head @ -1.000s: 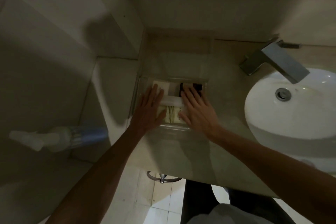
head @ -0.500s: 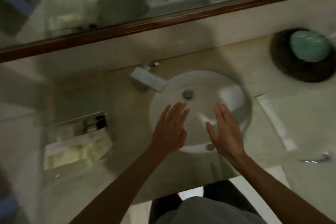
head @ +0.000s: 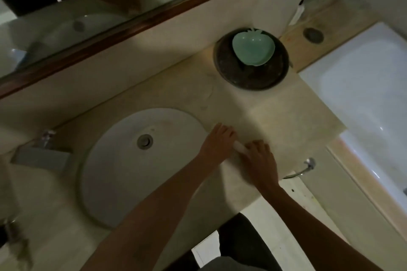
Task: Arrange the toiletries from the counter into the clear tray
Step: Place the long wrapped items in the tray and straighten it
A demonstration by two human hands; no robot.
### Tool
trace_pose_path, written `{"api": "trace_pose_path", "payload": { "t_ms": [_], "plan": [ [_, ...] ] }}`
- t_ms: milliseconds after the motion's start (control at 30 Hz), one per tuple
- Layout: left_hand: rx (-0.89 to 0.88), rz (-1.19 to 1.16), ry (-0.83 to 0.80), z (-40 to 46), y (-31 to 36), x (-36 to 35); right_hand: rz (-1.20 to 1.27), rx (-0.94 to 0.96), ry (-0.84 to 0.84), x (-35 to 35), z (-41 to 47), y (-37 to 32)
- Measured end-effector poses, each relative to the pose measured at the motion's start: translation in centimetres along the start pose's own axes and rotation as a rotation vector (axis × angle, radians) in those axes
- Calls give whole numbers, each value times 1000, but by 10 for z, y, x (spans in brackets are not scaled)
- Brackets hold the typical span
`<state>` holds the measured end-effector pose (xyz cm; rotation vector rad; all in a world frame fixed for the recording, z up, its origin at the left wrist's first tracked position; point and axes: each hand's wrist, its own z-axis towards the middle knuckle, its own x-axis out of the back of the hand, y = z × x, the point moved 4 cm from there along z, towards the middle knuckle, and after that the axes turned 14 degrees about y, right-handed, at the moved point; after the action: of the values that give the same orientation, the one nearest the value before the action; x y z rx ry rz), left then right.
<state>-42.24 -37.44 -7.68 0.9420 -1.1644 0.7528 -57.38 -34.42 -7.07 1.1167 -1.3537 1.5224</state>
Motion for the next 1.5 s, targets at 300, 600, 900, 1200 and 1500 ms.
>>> {"api": "trace_pose_path", "payload": {
  "t_ms": [300,600,900,1200,1500],
  "plan": [
    [268,-35,213,-159,-71,57,269,415,-83,-19,-27,-131],
    [731,111,338,-443,-147,149,355,866,-262,-73,-150,-384],
    [1020,123,386,-625,-166,171,360,1071,-423,-102,-256,-523],
    [983,-30,486,-625,-164,168,319,916,-396,-105,-237,-533],
    [945,-40,326,-640,-185,155,367,906,-368,-97,-240,-547]
  ]
}}
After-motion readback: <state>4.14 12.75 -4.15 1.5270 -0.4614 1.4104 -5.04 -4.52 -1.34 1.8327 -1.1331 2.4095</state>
